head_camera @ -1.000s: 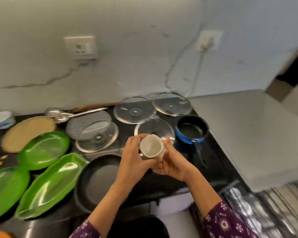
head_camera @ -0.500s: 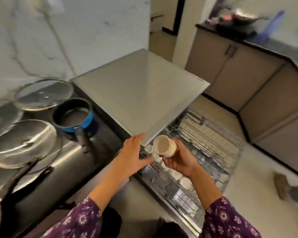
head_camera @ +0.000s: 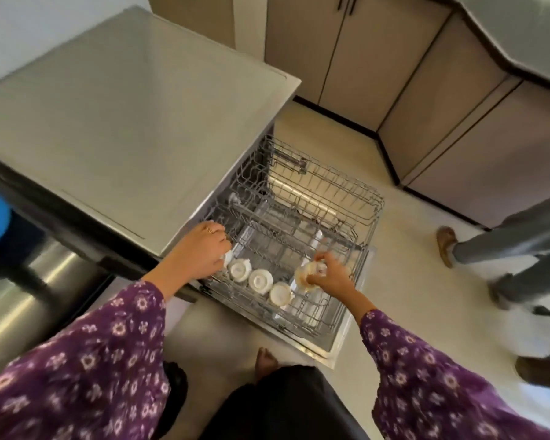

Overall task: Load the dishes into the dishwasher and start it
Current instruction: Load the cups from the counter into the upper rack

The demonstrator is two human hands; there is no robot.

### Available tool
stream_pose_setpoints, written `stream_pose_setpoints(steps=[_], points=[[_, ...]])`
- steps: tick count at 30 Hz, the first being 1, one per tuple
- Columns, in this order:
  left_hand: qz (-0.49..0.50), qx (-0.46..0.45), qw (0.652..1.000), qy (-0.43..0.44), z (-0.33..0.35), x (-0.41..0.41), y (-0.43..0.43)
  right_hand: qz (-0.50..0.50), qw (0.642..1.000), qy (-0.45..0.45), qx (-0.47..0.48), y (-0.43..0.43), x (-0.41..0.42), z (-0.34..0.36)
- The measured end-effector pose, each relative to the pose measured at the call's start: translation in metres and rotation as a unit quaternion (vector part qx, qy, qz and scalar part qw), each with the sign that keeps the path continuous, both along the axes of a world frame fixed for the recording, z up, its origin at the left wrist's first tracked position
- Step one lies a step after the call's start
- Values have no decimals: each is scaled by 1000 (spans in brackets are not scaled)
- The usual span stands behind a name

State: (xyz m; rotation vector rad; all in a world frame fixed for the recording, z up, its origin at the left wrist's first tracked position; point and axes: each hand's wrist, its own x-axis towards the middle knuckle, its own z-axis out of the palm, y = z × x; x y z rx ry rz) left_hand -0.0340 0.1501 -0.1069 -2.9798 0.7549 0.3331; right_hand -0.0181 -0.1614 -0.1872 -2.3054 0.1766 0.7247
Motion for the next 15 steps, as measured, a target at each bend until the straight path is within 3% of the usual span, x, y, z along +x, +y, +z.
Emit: stream_pose_setpoints(steps=[5,12,15], points=[[-10,14,1000,12,-21,1,-24,91,994,-1,-65,-12,-22,-42],[52,-21,983,-177,-12,17,-19,185,979,-14,-87,-14,-41,-83],[94,19,985,-144,-13,26,-5,207,974,-7,-94,-11,-42,-97]])
